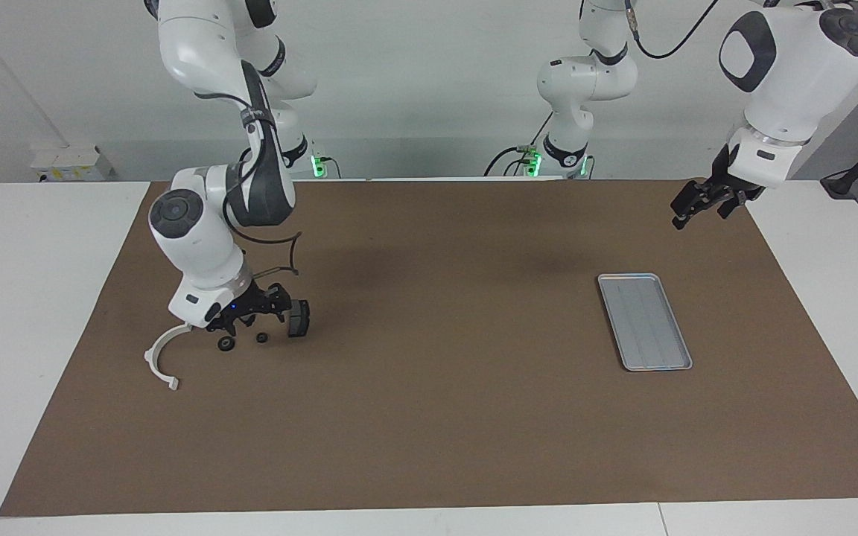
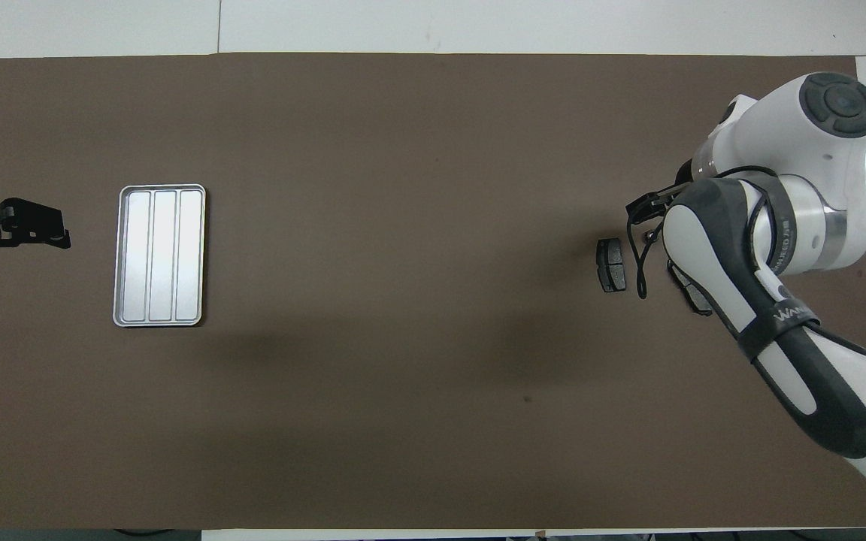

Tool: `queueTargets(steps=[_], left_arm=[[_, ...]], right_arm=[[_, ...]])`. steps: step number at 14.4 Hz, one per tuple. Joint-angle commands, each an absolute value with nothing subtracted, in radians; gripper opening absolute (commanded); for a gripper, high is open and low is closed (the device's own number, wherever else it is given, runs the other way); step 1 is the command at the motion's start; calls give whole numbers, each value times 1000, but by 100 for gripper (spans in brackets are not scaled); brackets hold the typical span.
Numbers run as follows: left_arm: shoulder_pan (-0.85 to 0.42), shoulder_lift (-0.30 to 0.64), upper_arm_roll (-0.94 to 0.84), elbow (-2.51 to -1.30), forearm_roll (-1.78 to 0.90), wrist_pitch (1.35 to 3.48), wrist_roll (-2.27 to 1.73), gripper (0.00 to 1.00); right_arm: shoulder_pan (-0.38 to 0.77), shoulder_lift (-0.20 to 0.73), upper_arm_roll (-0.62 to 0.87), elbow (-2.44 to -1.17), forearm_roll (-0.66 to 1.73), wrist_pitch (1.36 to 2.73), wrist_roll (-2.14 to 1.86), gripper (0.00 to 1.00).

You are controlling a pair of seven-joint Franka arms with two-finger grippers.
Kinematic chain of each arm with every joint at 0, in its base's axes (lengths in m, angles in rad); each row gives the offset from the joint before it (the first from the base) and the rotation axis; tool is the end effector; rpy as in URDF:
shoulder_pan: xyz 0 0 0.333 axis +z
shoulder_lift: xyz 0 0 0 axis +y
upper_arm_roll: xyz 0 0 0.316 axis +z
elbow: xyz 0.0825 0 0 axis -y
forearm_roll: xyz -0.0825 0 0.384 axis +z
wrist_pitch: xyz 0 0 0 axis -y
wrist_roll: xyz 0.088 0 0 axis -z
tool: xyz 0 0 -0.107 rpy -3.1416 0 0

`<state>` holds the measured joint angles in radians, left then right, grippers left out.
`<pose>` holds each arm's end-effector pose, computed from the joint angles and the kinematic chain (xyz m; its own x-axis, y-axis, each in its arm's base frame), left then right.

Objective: Place bearing gear from tray to pile

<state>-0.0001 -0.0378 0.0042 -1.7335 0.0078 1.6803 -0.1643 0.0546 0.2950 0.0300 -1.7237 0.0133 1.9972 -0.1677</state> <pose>0.5481 0.0030 0.5776 0.9859 0.1668 -0.0140 0.1666 -0.9860 -0.0100 0.6361 0.0532 0.4106 0.9698 0.2432 -0.0177 0.2427 -0.9698 -0.0240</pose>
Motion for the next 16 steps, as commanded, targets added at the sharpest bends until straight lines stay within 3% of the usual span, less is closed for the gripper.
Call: queueTargets(steps=[1, 5, 10, 16], left_arm=[[-12, -57, 15, -1749, -3, 1689, -160, 100], [-12, -57, 15, -1749, -3, 1689, -160, 100], [-12, -57, 15, -1749, -3, 1689, -160, 100], [-12, -57, 15, -1749, -3, 1689, -160, 100]], right_arm=[[46, 259, 32, -1606, -3, 1861, -133, 100], [23, 184, 11, -1522, -11, 1666, -129, 100], [-29, 55, 5, -1572, -21, 1531, -59, 100], [-18, 22, 6, -1552, -25, 1537, -48, 100]])
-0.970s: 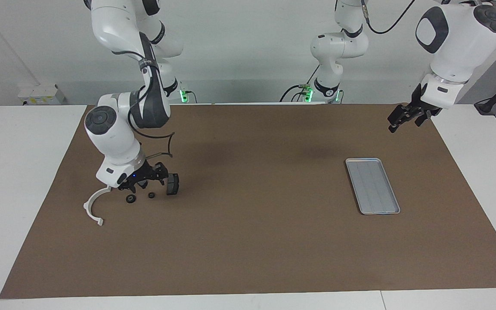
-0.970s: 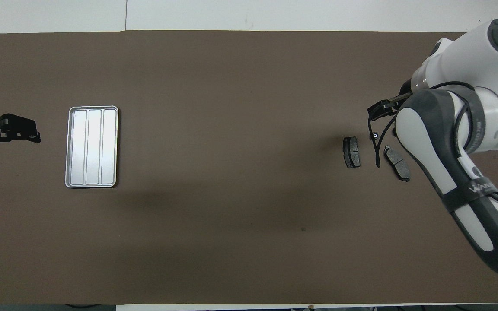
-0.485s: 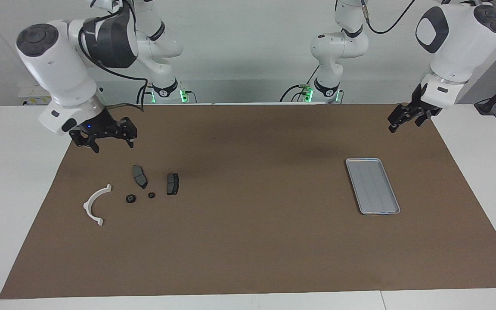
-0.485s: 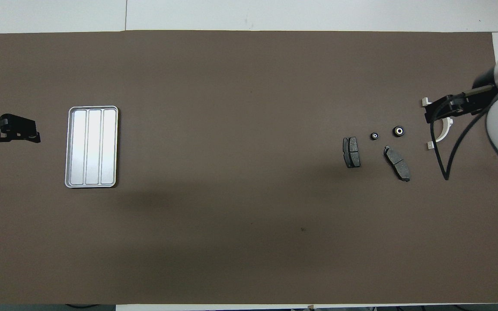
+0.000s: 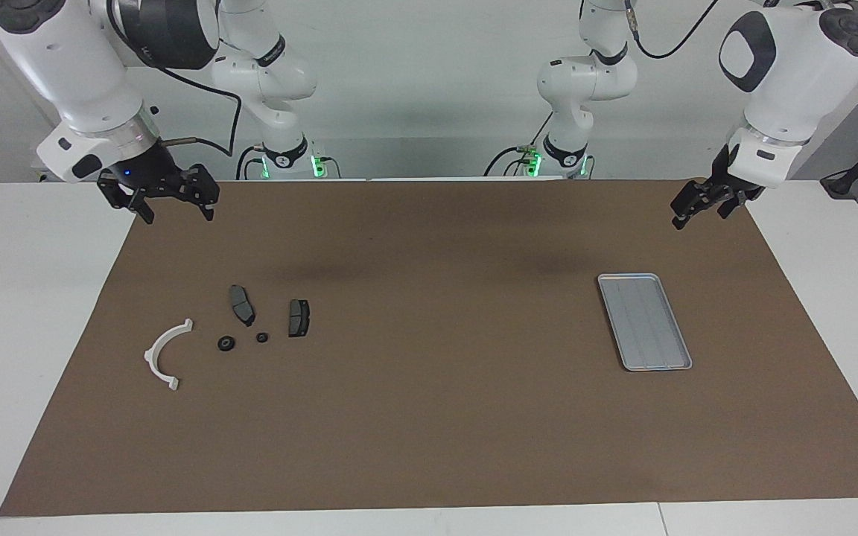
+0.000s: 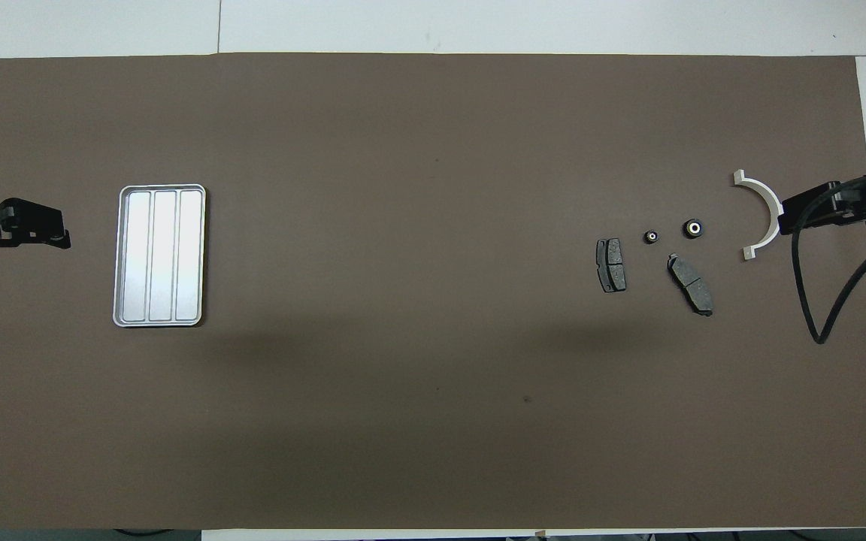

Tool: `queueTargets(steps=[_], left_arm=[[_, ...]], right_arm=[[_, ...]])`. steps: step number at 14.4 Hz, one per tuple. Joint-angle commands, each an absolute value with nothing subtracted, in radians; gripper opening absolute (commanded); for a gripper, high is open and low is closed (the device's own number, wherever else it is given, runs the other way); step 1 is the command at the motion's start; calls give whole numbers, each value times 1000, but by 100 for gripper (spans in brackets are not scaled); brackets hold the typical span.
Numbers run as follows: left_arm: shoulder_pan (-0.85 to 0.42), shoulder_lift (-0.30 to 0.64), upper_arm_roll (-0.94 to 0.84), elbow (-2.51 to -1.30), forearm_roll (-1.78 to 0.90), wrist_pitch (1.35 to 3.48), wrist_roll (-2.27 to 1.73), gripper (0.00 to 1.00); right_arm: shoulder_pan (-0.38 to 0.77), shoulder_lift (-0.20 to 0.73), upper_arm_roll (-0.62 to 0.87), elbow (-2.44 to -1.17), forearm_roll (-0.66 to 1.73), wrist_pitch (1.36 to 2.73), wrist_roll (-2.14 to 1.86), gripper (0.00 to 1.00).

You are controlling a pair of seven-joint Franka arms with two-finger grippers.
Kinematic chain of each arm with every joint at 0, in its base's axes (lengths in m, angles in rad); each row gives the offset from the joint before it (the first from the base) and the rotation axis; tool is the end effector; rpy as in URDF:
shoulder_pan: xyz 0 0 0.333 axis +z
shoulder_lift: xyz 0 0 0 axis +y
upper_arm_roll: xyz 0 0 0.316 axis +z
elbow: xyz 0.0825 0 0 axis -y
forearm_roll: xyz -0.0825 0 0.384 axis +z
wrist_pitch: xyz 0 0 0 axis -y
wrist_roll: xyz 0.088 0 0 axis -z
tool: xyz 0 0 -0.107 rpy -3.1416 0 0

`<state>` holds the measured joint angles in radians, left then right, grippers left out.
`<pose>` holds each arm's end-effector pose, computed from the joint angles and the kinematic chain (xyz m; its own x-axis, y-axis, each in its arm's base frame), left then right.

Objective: Place bearing gear from tray to pile

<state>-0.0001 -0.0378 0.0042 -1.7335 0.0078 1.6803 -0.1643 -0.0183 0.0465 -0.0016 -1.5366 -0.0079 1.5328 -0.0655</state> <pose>0.5481 0.0030 0.5776 0.9859 0.1668 -0.0140 0.1666 -0.9860 -0.0100 0.5645 -0.0121 0.6113 0.9977 0.0453 -0.0507 0.0456 -0.9989 0.0047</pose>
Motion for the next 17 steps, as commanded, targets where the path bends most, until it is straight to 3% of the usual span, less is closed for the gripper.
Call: queueTargets(steps=[1, 6, 9, 17], left_arm=[[-12, -57, 15, -1749, -3, 1689, -160, 100], [-12, -57, 15, -1749, -3, 1689, -160, 100], [-12, -57, 15, -1749, -3, 1689, -160, 100], [-12, -57, 15, -1749, -3, 1689, -160, 100]], right_arm=[[-21, 17, 6, -1551, -25, 1537, -58, 100], [-28, -18, 2, -1549, -9, 1540, -109, 100], [-28, -64, -2, -1620, -8, 1539, -100, 100], [-18, -86, -26, -1658, -6, 1539, -100, 100]])
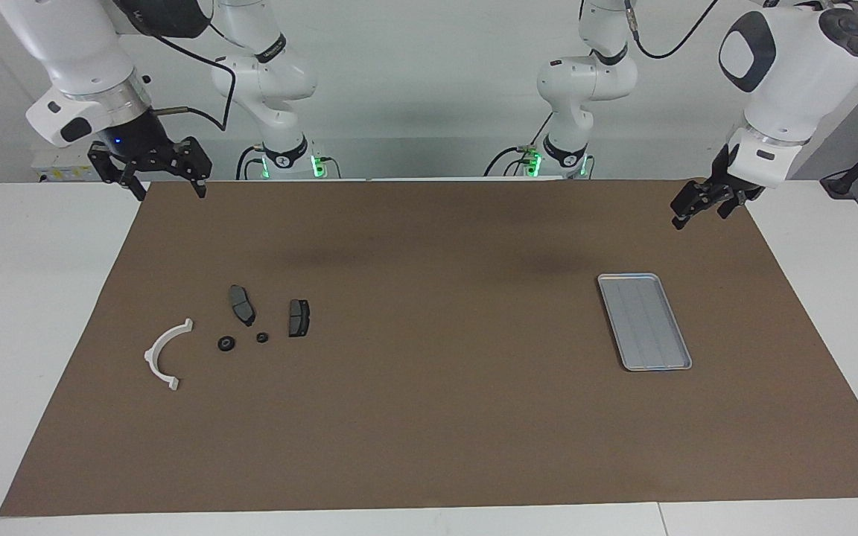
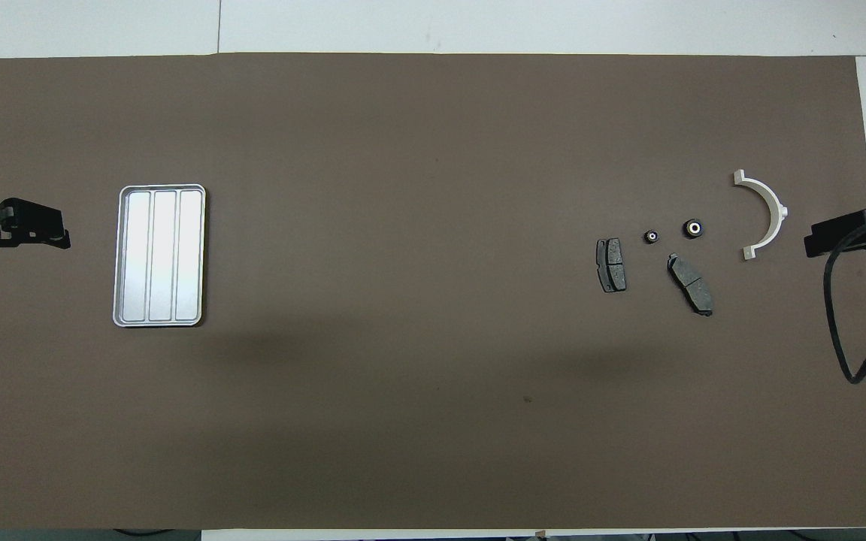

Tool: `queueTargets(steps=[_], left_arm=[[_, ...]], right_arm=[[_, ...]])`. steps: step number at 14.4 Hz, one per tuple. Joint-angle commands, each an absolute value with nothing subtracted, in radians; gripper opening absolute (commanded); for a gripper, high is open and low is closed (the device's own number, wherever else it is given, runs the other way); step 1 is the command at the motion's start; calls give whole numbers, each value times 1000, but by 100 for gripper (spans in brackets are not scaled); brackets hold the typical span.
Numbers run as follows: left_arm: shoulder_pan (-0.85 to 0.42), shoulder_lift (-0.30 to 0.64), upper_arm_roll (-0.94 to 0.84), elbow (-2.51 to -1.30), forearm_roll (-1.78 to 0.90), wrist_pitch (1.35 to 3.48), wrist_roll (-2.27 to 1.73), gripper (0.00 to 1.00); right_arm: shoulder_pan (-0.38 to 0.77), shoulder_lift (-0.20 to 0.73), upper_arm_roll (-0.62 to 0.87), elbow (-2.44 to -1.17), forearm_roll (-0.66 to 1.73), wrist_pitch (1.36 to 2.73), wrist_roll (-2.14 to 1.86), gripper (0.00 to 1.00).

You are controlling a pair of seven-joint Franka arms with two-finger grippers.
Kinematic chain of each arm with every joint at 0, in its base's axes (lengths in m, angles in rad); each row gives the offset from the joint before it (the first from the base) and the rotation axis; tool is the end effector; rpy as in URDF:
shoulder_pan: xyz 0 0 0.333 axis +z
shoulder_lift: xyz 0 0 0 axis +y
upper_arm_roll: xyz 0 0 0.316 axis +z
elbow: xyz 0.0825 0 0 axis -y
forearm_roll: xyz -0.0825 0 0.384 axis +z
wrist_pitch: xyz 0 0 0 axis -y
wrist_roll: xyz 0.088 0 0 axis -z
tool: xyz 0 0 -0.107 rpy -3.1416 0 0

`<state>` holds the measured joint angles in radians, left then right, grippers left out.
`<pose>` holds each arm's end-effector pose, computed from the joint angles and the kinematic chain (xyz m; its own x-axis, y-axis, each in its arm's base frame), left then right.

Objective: Place bearing gear from tray to pile

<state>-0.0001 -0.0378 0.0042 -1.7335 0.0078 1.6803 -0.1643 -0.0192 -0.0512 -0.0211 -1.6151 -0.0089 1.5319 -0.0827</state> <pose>0.5481 0.0030 0.5776 0.9859 0.1668 -0.0140 0.1666 -0.9860 -0.0100 0.5337 -0.0228 0.6282 0.9986 0.0421 -0.0325 0.0423 -0.9991 0.0052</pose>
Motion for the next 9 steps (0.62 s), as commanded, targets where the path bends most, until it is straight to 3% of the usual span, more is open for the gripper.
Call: queueTargets(steps=[1, 9], left_arm=[[-12, -57, 15, -1749, -3, 1689, -160, 100], [-12, -57, 15, -1749, -3, 1689, -160, 100]], right_arm=[[-18, -86, -28, -1658, -6, 1540, -100, 100], [-18, -86, -29, -1657, -18, 1532, -98, 100]])
